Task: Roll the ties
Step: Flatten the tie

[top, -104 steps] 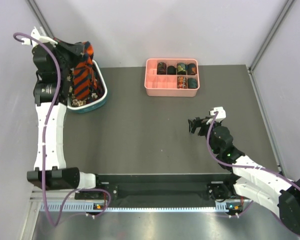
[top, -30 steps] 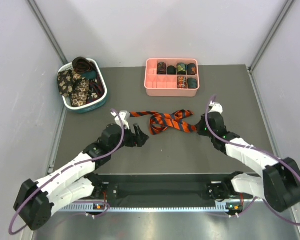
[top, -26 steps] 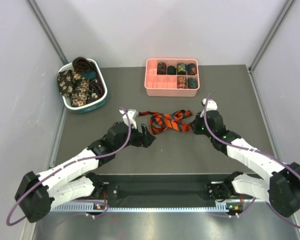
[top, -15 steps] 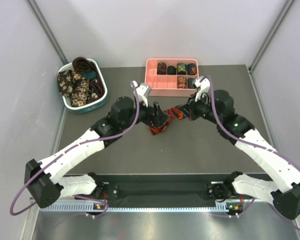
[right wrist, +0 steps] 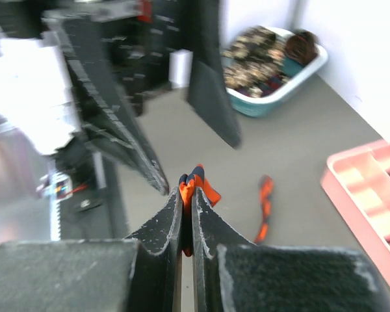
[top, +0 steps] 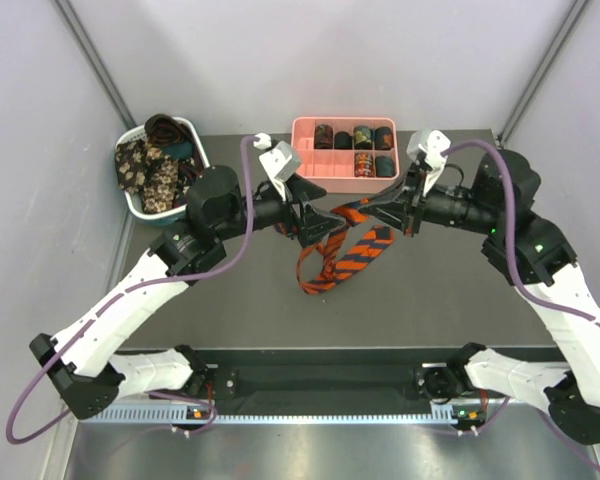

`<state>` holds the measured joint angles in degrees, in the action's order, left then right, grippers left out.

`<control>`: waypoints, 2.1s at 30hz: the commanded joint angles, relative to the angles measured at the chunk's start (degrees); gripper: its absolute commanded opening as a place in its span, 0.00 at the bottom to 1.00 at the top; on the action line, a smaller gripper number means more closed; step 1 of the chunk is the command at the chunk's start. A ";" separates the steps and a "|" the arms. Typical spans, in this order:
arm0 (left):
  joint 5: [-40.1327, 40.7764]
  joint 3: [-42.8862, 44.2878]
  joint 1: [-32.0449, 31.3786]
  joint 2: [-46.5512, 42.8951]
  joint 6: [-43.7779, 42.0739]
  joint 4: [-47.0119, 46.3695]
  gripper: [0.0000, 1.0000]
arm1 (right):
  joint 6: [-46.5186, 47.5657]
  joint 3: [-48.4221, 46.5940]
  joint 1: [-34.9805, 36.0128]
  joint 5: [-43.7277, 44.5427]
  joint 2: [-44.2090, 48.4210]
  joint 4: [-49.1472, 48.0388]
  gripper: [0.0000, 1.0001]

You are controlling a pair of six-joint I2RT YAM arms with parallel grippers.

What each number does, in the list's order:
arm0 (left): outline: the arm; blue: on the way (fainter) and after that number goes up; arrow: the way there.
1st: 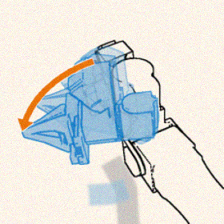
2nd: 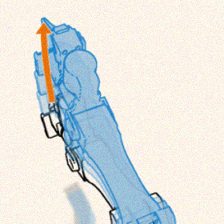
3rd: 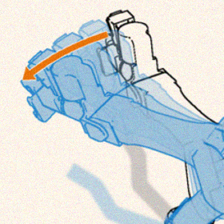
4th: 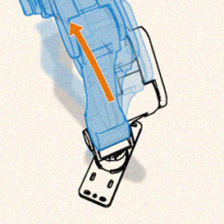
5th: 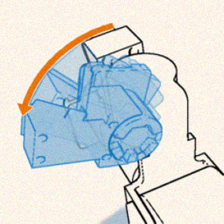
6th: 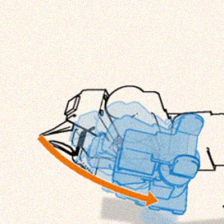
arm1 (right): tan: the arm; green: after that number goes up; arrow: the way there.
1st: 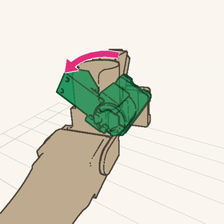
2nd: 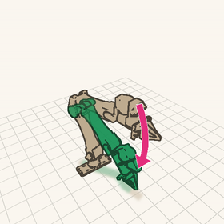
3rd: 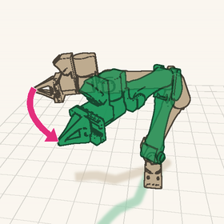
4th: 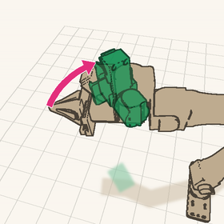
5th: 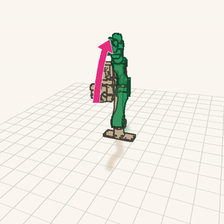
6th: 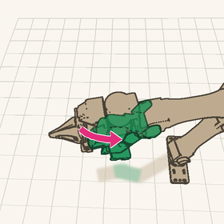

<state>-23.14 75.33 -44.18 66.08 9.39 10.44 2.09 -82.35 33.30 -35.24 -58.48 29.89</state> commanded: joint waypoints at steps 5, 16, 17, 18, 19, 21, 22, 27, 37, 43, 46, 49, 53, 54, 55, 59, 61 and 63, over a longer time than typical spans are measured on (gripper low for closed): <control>-13.69 6.76 0.06 1.59 -1.92 0.81 0.78 | 4.85 -10.02 0.89 -13.09 -2.25 6.23 0.00; -16.15 9.48 -1.60 5.89 -0.16 -1.56 0.71 | 4.51 -13.28 1.50 -9.51 -5.33 8.69 0.00; -15.72 9.48 -2.04 6.25 -0.42 -1.65 0.66 | 4.33 -13.45 1.59 -8.88 -5.77 8.52 0.00; -15.10 9.40 -2.74 6.86 -0.86 -1.65 0.61 | 3.98 -13.72 1.51 -8.44 -5.86 8.34 0.00; -14.49 9.31 -2.92 7.21 -1.04 -1.65 0.57 | 3.80 -13.81 1.42 -7.74 -5.94 8.26 0.00; -13.69 8.61 -3.45 7.83 -1.39 -1.73 0.41 | 3.71 -13.98 1.51 -7.47 -6.03 7.73 0.00; -13.52 8.17 -3.45 8.09 -1.30 -2.61 0.36 | 3.54 -13.98 1.51 -7.12 -6.03 7.64 0.00; -9.93 6.24 -4.24 8.10 0.19 -5.24 0.00 | 2.84 -11.88 1.59 -4.67 -5.77 6.24 0.49; 22.58 7.91 -4.16 -1.74 4.93 -0.69 0.00 | -7.44 18.78 1.51 10.08 12.67 -17.84 0.87; 39.74 -13.07 -4.16 -14.74 18.55 -4.53 0.00 | -19.21 33.72 1.59 18.00 11.29 -25.57 0.84; 40.45 -23.18 -4.07 -22.64 21.98 -3.42 0.00 | -26.76 41.89 1.77 23.63 9.27 -28.64 0.82; 38.00 -27.32 -4.16 -27.30 24.09 -1.65 0.00 | -29.76 43.94 2.38 26.09 4.02 -29.36 0.79; 36.15 -33.56 -4.16 -32.40 27.08 -1.56 0.00 | -29.86 40.44 6.07 31.72 -6.63 -27.87 0.73; 36.32 -34.63 -4.16 -33.21 27.26 -1.39 0.00 | -29.86 39.20 7.03 33.99 -8.91 -27.00 0.70; 36.75 -36.72 -4.16 -34.78 27.52 -1.21 0.00 | -30.38 37.19 7.39 34.88 -13.20 -26.21 0.70; 39.39 -41.48 -4.07 -39.79 29.02 -0.51 0.00 | -31.79 33.40 7.39 39.98 -21.75 -26.20 0.59; 40.71 -43.15 -4.07 -43.30 29.54 0.11 0.00 | -32.67 31.47 7.39 42.79 -25.43 -26.11 0.53; 42.20 -43.95 -4.16 -45.59 29.55 1.42 0.00 | -33.46 30.49 7.22 45.60 -27.38 -26.37 0.51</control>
<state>15.81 32.36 -48.16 23.90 37.47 12.25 -28.88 -48.16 40.14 3.36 -83.83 5.50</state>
